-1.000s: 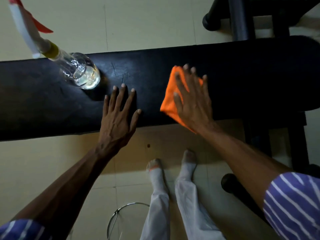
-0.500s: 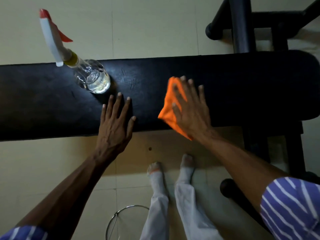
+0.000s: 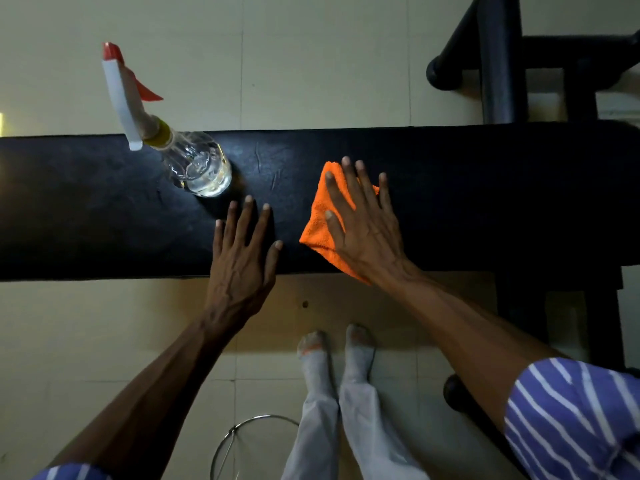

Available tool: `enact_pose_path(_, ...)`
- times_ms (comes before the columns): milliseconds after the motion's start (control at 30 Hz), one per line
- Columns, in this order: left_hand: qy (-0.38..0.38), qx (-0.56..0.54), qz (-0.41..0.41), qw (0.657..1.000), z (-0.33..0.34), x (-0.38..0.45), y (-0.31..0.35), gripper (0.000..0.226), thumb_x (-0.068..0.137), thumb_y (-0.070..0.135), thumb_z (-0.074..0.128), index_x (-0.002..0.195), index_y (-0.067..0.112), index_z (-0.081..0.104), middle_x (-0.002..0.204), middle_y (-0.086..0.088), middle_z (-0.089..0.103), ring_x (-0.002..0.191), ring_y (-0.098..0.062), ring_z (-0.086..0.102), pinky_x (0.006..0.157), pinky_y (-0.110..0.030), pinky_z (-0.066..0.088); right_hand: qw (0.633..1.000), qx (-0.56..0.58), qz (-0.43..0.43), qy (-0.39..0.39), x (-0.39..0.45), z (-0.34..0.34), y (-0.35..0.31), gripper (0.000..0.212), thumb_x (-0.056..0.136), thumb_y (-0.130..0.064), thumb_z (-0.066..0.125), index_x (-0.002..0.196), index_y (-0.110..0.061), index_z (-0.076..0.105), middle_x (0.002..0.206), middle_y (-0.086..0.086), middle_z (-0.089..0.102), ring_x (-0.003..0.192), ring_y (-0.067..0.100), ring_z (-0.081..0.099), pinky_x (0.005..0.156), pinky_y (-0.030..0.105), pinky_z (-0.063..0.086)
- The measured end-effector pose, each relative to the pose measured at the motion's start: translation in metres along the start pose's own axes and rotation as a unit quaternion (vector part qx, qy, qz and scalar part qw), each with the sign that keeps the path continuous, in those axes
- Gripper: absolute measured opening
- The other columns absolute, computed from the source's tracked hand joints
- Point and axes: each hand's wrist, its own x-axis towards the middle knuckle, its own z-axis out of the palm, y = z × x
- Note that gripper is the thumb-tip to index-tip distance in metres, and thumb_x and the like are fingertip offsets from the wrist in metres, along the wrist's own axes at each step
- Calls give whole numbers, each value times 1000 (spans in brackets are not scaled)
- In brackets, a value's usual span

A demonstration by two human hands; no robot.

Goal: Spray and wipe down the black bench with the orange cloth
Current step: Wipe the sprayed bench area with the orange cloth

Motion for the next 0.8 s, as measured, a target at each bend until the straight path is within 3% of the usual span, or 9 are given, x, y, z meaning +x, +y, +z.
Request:
enact_pose_path(133, 4, 0, 2, 1000, -3, 1, -2, 63, 106, 45, 32, 164, 22, 25, 174, -7, 12, 162, -28, 5, 130, -51, 10, 994, 26, 91, 48, 16, 9, -29, 62, 112, -37, 31, 169, -16, 20, 179, 14, 11, 167, 33, 7, 134, 58, 3)
enact_pose_path(233, 15, -10, -19, 1000, -8, -3, -5, 62, 105, 42, 37, 162, 17, 31, 172, -11, 17, 161, -31, 10, 129, -52, 13, 999, 38, 4, 24, -4, 26, -60, 63, 111, -37, 32, 169, -15, 22, 178, 13, 13, 166, 33, 9, 133, 59, 5)
enact_pose_path(367, 11, -16, -13, 1000, -13, -4, -12, 62, 105, 40, 39, 161, 17, 32, 172, -11, 18, 161, -30, 11, 129, -52, 14, 995, 15, -98, 16, -4, 29, -41, 62, 110, -38, 39, 167, -17, 29, 176, 14, 21, 165, 33, 18, 133, 60, 10)
enact_pose_path(433, 9, -18, -3, 1000, -13, -3, -17, 61, 105, 39, 38, 162, 18, 31, 172, -9, 18, 161, -29, 10, 130, -51, 13, 997, 14, -71, 20, 7, 25, -34, 62, 110, -40, 36, 168, -20, 25, 178, 10, 17, 166, 31, 14, 134, 58, 6)
enact_pose_path(600, 27, -46, 10, 999, -8, 0, -22, 58, 106, 38, 40, 160, 16, 37, 171, -11, 23, 160, -30, 13, 129, -50, 12, 991, 55, 109, 61, 14, 31, -79, 61, 112, -38, 32, 169, -19, 21, 179, 11, 12, 167, 32, 6, 134, 55, 0)
enact_pose_path(800, 16, -83, 22, 996, -18, -2, -25, 52, 106, 34, 46, 153, 12, 47, 168, -16, 30, 159, -35, 19, 127, -57, 21, 997, 67, 33, -21, -11, 32, -96, 65, 112, -40, 35, 171, -23, 13, 180, 10, 0, 167, 28, -6, 134, 54, -6)
